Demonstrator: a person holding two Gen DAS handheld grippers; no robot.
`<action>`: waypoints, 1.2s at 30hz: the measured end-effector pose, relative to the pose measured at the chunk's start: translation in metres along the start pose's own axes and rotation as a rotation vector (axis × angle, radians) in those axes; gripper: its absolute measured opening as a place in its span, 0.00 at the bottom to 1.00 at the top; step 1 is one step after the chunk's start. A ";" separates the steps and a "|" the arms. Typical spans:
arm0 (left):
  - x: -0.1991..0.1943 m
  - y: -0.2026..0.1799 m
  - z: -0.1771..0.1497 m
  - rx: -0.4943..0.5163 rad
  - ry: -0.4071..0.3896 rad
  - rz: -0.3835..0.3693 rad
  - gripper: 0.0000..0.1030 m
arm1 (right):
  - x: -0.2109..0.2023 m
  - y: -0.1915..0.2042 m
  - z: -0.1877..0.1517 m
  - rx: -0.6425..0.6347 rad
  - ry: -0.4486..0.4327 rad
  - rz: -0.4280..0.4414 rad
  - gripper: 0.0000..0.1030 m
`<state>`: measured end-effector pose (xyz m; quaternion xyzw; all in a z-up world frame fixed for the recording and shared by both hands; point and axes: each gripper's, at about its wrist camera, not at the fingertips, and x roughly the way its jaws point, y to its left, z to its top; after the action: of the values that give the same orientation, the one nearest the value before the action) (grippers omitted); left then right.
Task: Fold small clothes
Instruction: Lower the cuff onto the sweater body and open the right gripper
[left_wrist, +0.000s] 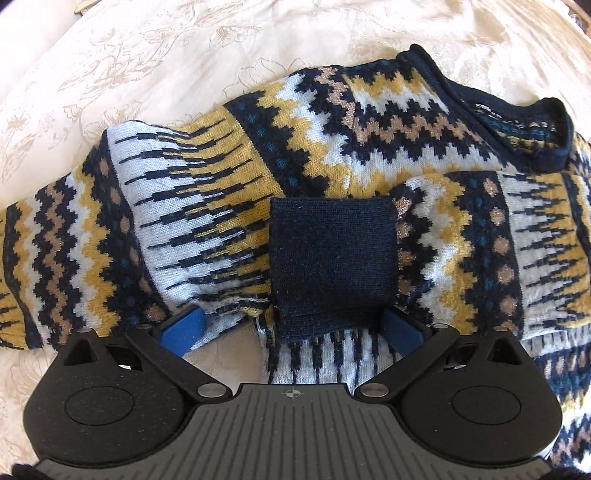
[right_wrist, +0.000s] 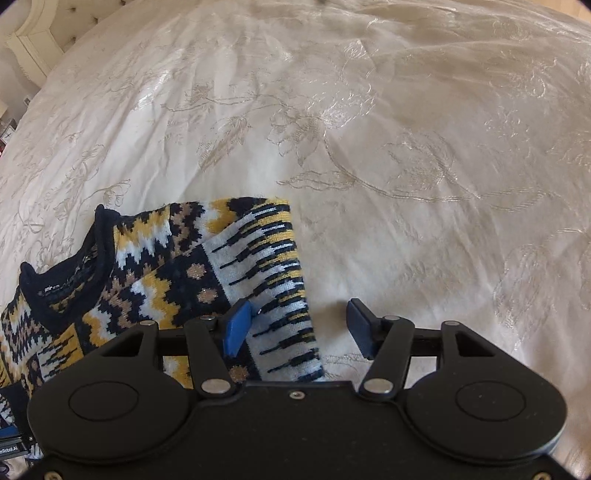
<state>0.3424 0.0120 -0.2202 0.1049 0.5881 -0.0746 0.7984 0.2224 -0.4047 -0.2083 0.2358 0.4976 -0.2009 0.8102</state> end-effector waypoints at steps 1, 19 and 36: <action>0.002 -0.001 0.001 0.000 -0.006 -0.004 1.00 | 0.002 0.001 0.001 -0.006 0.003 -0.019 0.57; -0.015 0.002 -0.029 0.005 -0.110 -0.059 1.00 | -0.069 -0.005 -0.043 -0.017 -0.116 -0.031 0.91; -0.121 -0.026 -0.124 0.063 -0.179 -0.129 0.99 | -0.138 0.029 -0.148 -0.167 -0.098 0.155 0.99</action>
<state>0.1858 0.0183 -0.1420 0.0848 0.5176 -0.1531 0.8376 0.0743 -0.2824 -0.1367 0.1950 0.4527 -0.1067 0.8635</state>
